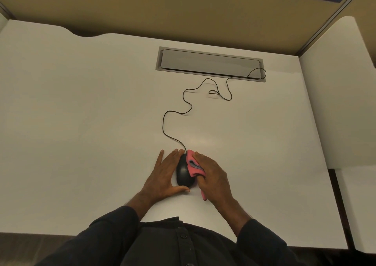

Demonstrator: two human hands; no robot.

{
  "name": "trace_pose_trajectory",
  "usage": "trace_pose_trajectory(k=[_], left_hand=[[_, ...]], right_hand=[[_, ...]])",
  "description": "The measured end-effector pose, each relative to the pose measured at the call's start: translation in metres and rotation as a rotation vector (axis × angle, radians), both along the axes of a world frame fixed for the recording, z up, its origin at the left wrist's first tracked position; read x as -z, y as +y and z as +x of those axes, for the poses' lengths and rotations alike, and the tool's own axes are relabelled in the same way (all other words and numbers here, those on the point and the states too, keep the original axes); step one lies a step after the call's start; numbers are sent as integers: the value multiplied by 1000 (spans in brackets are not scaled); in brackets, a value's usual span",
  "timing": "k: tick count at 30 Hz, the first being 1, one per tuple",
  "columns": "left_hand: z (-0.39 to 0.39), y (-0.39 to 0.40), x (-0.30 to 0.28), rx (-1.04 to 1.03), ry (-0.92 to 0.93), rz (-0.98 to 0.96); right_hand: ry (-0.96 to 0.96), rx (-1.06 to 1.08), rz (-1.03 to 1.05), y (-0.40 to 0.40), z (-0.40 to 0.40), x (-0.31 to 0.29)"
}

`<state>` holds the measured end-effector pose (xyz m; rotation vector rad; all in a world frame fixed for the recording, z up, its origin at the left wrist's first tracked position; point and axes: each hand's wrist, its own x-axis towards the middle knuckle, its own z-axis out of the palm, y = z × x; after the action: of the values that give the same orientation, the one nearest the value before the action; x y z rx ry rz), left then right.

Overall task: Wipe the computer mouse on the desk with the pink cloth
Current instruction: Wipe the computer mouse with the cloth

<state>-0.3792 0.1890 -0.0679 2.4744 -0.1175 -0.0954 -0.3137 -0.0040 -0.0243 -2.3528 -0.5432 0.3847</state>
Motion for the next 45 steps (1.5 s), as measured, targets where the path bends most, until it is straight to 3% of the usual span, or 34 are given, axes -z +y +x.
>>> trace_pose_trajectory(k=[12,30,45], left_hand=[[0,0,-1,11,26,31],[-1,0,-1,11,-6,40],[-1,0,0,20,-6,64]], right_hand=[[-19,17,7,2,-6,5],[-61,-15,-219,24,7,4],[-134,-102,-200,-2,-17,5]])
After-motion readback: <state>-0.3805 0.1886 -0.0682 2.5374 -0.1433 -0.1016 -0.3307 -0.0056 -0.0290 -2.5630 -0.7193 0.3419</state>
